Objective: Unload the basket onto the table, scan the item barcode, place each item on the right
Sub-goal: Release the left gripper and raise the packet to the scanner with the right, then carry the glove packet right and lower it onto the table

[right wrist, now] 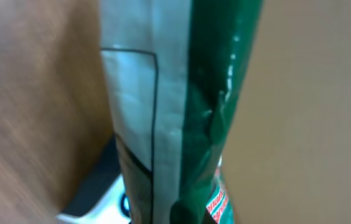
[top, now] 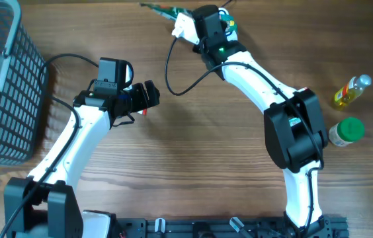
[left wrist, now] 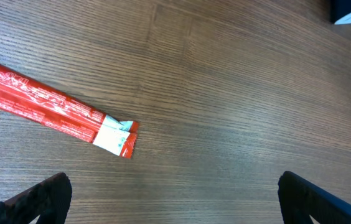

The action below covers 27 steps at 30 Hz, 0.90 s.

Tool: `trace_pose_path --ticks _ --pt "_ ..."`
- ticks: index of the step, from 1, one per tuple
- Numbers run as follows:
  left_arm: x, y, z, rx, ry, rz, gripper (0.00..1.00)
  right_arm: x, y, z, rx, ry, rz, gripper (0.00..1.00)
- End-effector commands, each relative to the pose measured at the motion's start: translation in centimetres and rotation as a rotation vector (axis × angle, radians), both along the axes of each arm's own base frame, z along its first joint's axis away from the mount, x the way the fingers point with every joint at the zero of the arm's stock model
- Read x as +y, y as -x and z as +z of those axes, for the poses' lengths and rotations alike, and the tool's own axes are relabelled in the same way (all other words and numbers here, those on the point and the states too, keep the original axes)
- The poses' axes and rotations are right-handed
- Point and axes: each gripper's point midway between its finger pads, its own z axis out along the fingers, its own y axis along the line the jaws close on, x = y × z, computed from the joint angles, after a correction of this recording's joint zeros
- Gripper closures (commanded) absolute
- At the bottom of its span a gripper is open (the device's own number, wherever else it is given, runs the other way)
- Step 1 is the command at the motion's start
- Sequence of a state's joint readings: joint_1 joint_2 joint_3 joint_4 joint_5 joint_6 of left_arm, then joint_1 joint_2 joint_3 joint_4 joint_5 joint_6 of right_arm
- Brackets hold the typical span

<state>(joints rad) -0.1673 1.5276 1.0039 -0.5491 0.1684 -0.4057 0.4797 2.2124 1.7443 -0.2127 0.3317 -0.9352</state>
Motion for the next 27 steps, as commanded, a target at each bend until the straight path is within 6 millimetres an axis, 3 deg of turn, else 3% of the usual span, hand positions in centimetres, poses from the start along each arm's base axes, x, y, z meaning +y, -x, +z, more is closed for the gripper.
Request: trace_pose_path --ticks 1,10,14,15,18,21,22,24,26,27 --pt "0.1 -0.4 0.7 -0.02 0.0 0.003 0.0 1.1 1.3 -2.1 0.1 -0.031 0.042 0.95" --pt "0.1 -0.4 0.7 -0.02 0.0 0.003 0.0 0.3 1.2 -2.0 0.096 -0.061 -0.03 0.96" --pt "0.1 -0.4 0.7 -0.02 0.0 0.004 0.0 -1.8 0.1 2.4 -0.04 -0.07 -0.176 0.96" --pt "0.1 -0.4 0.7 -0.02 0.0 0.004 0.0 -2.0 0.5 4.7 -0.063 -0.106 -0.188 0.96" --pt "0.1 -0.4 0.7 -0.02 0.0 0.003 0.0 -2.4 2.7 11.3 -0.1 -0.204 -0.179 0.96" --pt "0.1 -0.4 0.7 -0.02 0.0 0.003 0.0 -3.6 5.2 15.8 -0.114 -0.318 -0.231 0.96" --pt "0.1 -0.4 0.7 -0.02 0.0 0.003 0.0 -4.5 6.8 17.5 -0.1 -0.395 -0.288 0.96" --pt "0.1 -0.4 0.7 -0.02 0.0 0.004 0.0 -6.5 9.5 18.4 -0.041 -0.509 -0.411 0.96" --pt "0.1 -0.4 0.7 -0.02 0.0 0.003 0.0 -8.7 12.5 17.4 0.072 -0.577 -0.547 0.96" --pt "0.1 -0.4 0.7 -0.02 0.0 0.003 0.0 -9.8 14.4 16.0 0.165 -0.591 -0.62 0.96"
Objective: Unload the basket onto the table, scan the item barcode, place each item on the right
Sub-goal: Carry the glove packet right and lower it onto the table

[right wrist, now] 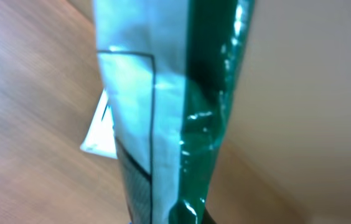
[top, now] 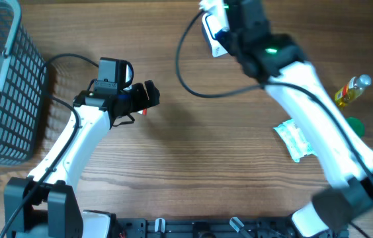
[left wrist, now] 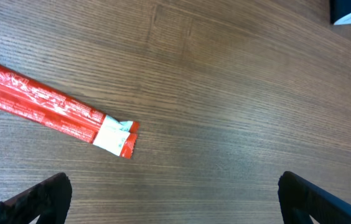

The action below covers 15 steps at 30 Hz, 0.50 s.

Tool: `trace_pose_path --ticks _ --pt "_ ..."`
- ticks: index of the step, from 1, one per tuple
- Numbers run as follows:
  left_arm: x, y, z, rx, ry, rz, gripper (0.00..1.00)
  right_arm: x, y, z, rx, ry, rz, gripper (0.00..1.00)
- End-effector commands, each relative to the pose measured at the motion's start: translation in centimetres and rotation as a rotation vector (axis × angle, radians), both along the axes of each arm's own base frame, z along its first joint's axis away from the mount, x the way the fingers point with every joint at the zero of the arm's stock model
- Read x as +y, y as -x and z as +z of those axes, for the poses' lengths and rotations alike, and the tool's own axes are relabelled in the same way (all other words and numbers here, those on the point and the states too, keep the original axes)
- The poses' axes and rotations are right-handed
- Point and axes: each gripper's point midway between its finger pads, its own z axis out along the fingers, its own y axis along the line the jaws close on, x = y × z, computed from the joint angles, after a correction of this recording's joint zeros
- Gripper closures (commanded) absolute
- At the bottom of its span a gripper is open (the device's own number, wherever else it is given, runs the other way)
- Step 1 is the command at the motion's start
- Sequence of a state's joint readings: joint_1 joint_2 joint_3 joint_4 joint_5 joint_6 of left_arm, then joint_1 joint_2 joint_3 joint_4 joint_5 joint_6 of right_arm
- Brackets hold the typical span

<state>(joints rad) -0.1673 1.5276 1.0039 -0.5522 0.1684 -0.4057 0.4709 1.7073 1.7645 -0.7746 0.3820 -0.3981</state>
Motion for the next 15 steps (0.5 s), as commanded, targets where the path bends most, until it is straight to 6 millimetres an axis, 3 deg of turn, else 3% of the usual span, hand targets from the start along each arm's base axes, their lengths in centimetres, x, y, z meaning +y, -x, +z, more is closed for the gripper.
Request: trace_pose_path --ticks 1,5,7,11,15 --pt "0.1 -0.5 0.7 -0.023 0.001 0.004 0.0 -3.3 4.7 -3.2 0.24 -0.254 -0.278 0.96" --pt "0.1 -0.5 0.7 -0.023 0.001 0.004 0.0 -7.2 12.7 -10.3 0.638 -0.332 -0.671 0.96" --pt "0.1 -0.5 0.7 -0.023 0.001 0.003 0.0 -8.6 15.6 -13.7 0.738 -0.285 -0.802 0.96" --pt "0.1 -0.5 0.7 -0.023 0.001 0.004 0.0 -9.5 17.8 -18.7 0.807 -0.213 -0.833 0.96" --pt "0.1 -0.5 0.7 -0.023 0.001 0.004 0.0 -12.0 19.1 -21.0 0.76 -0.105 -0.922 0.86"
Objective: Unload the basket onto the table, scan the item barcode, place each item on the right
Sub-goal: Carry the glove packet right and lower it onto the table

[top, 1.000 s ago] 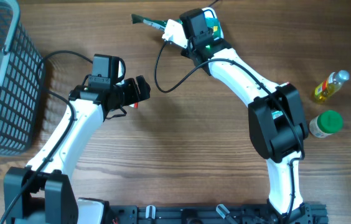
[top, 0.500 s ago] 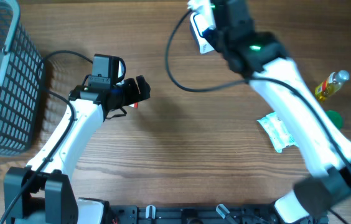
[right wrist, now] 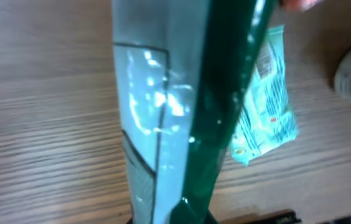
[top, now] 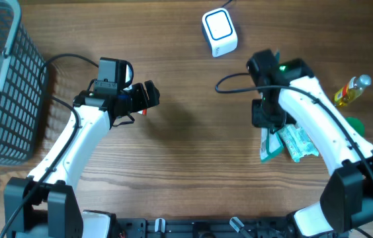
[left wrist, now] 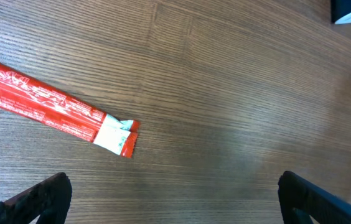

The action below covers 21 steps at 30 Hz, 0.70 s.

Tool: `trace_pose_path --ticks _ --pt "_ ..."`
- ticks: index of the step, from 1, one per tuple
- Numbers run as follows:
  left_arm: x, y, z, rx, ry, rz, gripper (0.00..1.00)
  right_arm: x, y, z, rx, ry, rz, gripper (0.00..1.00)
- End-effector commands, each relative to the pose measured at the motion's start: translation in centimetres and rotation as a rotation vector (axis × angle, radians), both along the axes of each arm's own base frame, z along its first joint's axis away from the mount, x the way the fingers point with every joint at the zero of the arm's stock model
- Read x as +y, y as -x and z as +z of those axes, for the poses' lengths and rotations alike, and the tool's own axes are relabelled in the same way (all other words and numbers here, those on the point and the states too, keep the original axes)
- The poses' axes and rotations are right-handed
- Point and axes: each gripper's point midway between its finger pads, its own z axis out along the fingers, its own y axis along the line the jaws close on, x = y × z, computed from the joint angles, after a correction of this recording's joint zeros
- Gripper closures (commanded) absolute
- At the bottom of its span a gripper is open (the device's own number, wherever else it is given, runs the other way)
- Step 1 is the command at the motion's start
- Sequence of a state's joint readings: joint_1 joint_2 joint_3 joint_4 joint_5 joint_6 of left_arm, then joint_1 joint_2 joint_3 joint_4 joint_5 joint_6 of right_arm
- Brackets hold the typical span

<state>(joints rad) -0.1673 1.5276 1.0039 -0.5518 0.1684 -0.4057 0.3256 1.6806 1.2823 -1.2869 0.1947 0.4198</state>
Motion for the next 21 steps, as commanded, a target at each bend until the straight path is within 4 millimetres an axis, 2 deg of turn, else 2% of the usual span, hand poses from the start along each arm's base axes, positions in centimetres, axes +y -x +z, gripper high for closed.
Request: trace_pose_path --ticks 1,3,4,7,9,10,11,17,19,21 --pt "0.1 -0.5 0.7 -0.023 0.001 0.003 0.0 -2.0 0.8 -1.2 -0.013 0.115 -0.084 0.68" --pt "0.1 -0.5 0.7 -0.023 0.001 0.003 0.0 -2.4 1.1 -1.8 -0.012 0.135 -0.084 0.53" --pt "0.1 -0.5 0.7 -0.023 0.001 0.004 0.0 -2.5 1.1 -2.0 -0.014 0.138 -0.084 0.41" --pt "0.1 -0.5 0.7 -0.023 0.001 0.003 0.0 -2.3 0.5 -2.0 -0.039 0.13 -0.085 0.4" --pt "0.1 -0.5 0.7 -0.023 0.001 0.004 0.0 -2.3 0.3 -2.1 -0.047 0.127 -0.086 0.34" --pt "0.1 -0.5 0.7 -0.023 0.001 0.003 0.0 -2.3 0.3 -2.1 -0.048 0.128 -0.086 0.21" --pt "0.1 -0.5 0.7 -0.023 0.001 0.003 0.0 -2.5 0.2 -2.0 -0.053 0.143 -0.084 0.0" --pt "0.1 -0.5 0.7 -0.023 0.001 0.003 0.0 -5.8 -1.2 -0.3 -0.139 0.354 -0.049 0.0" --pt "0.1 -0.5 0.7 -0.023 0.0 0.003 0.0 -5.7 -2.1 0.4 -0.147 0.356 0.007 0.0" --pt "0.1 -0.5 0.7 -0.023 0.001 0.003 0.0 -4.7 -3.9 2.4 -0.205 0.312 0.008 0.0"
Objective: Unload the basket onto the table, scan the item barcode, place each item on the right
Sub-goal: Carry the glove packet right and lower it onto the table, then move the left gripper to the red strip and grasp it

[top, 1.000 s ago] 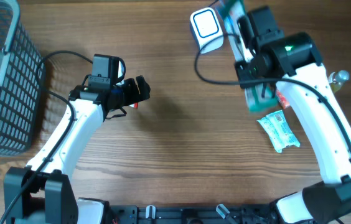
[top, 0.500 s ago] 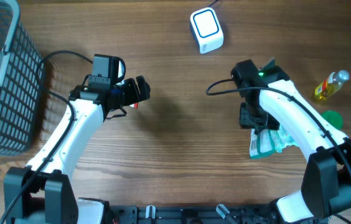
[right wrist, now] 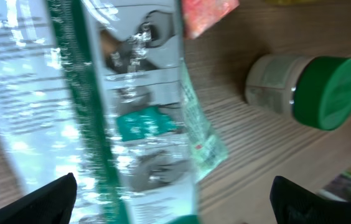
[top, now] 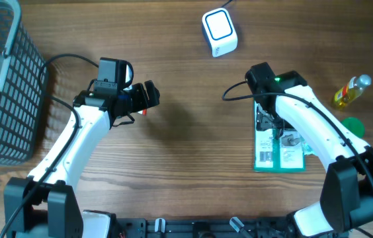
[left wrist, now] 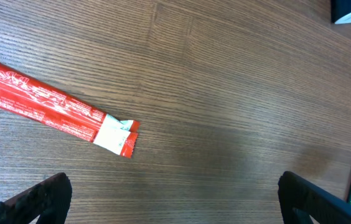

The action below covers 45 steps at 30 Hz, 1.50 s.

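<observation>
The green and white packet (top: 279,149) lies flat on the table at the right, printed side up, and fills most of the right wrist view (right wrist: 101,93). Just over its far end hangs my right gripper (top: 269,122), open, its fingers spread wide to either side (right wrist: 175,205). The white scanner (top: 219,32) stands at the far edge. My left gripper (top: 148,96) hovers open at the left, holding nothing (left wrist: 175,199), above a red stick packet (left wrist: 45,102).
A green-capped jar (right wrist: 306,90) and a yellow bottle (top: 352,90) stand at the right edge. A pale green packet (right wrist: 200,143) lies partly under the green one. A grey mesh basket (top: 1,79) occupies the far left.
My right gripper held the green packet on edge just over the table; now it is open and the packet lies flat on top of the pale packet. The left arm has not moved.
My right gripper held the green packet at the table's far edge, over the scanner. It was still there, higher up, a moment later. Then it had the packet down at the right side by the pale packet, and now has let it go.
</observation>
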Tool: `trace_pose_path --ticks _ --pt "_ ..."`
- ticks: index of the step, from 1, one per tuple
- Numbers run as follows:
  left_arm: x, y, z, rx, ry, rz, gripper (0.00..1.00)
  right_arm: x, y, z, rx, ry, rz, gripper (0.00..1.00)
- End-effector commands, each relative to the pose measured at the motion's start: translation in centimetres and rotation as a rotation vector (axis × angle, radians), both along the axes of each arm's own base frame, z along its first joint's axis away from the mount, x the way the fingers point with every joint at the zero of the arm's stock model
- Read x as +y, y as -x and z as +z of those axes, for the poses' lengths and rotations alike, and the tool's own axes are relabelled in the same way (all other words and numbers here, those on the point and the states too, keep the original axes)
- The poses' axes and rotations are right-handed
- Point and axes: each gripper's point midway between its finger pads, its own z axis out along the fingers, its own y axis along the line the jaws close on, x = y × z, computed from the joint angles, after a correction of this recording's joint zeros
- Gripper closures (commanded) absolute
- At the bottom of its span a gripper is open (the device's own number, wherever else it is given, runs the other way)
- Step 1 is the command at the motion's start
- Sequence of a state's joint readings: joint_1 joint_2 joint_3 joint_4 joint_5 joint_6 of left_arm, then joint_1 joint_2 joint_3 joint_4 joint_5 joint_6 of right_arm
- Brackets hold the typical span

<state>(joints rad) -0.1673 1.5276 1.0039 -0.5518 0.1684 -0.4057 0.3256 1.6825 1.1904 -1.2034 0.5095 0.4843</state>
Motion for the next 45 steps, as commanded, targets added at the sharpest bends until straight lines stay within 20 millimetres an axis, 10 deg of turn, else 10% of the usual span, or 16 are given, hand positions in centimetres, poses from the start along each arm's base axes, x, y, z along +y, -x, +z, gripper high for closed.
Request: trace_pose_path --ticks 1,5,9,23,25,27,36,45 --pt "0.1 -0.5 0.7 -0.023 0.001 0.004 0.0 1.4 -3.5 3.4 -0.109 -0.043 0.042 0.0" --pt "0.1 -0.5 0.7 -0.023 0.001 0.004 0.0 10.4 -5.7 3.7 -0.134 -0.537 0.154 0.0" --pt "0.1 -0.5 0.7 -0.023 0.001 0.004 0.0 14.9 -7.7 4.5 -0.204 -0.781 0.179 0.0" --pt "0.0 -1.8 1.5 -0.087 0.003 0.0 0.05 15.9 -10.6 5.8 -0.332 -0.815 0.223 0.0" --pt "1.2 -2.1 1.4 -0.094 -0.048 0.054 0.69 15.9 -10.6 5.8 -0.332 -0.815 0.223 0.0" --pt "4.8 -2.3 1.2 -0.095 -0.172 0.261 0.96 15.9 -10.6 5.8 -0.332 -0.815 0.223 0.0" --pt "8.6 -4.3 0.4 -0.139 -0.238 0.428 0.96 15.9 -10.6 5.8 -0.332 -0.815 0.223 0.0" --pt "6.6 -3.3 -8.2 0.087 -0.188 0.347 0.95 15.9 -10.6 5.8 -0.333 -0.815 0.223 0.0"
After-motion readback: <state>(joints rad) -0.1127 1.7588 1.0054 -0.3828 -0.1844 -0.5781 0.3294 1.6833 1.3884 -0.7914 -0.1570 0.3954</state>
